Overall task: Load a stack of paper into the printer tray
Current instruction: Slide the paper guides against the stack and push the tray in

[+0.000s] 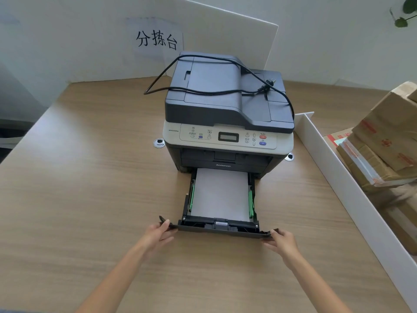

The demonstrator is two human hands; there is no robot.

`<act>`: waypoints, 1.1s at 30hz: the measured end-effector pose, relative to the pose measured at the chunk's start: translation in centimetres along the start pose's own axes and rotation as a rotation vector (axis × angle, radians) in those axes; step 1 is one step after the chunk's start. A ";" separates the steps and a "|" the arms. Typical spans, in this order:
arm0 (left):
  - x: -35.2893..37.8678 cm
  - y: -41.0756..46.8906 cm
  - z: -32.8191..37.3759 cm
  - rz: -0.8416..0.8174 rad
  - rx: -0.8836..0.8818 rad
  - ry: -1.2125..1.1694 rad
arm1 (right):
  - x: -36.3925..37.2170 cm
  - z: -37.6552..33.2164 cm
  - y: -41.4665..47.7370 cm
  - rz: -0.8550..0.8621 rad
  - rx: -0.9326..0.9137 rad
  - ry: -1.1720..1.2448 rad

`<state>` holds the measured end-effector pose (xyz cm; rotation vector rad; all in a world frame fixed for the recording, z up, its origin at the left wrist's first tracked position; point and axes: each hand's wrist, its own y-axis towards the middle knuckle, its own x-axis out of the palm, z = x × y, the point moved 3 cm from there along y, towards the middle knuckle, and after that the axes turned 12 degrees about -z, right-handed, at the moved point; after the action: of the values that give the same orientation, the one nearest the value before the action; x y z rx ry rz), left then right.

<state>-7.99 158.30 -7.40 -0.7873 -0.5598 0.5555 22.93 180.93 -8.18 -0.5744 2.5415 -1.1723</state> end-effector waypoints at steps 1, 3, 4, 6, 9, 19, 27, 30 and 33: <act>0.0 0.2 0.3 0.004 0.026 0.052 | 0.3 -0.5 0.0 -0.012 -0.019 -0.015; -0.1 1.0 1.2 0.024 0.051 0.155 | 0.7 -1.5 0.2 -0.031 -0.089 -0.045; -0.2 1.5 1.7 0.031 0.056 0.199 | 0.9 -2.0 0.3 -0.031 -0.130 -0.053; -0.5 2.5 2.8 0.047 0.052 0.271 | 1.1 -3.0 1.0 0.014 -0.176 -0.074; -0.1 3.8 4.7 0.068 0.070 0.328 | 1.5 -5.1 2.7 0.079 -0.209 -0.160; 0.8 8.9 10.6 0.199 0.196 0.539 | 1.7 -11.8 6.5 0.142 -0.396 -0.385; 2.4 12.0 15.9 0.139 0.326 0.826 | 0.8 -15.1 9.5 -0.112 -0.497 -0.503; 2.3 12.3 15.6 0.160 0.308 0.841 | 0.5 -15.4 10.1 -0.203 -0.478 -0.510; 2.4 12.1 15.7 0.207 0.303 0.827 | 0.2 -15.4 10.7 -0.187 -0.475 -0.493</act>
<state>-19.39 174.64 -7.03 -0.7121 0.3651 0.4381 13.95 197.26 -6.74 -1.0778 2.3479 -0.3822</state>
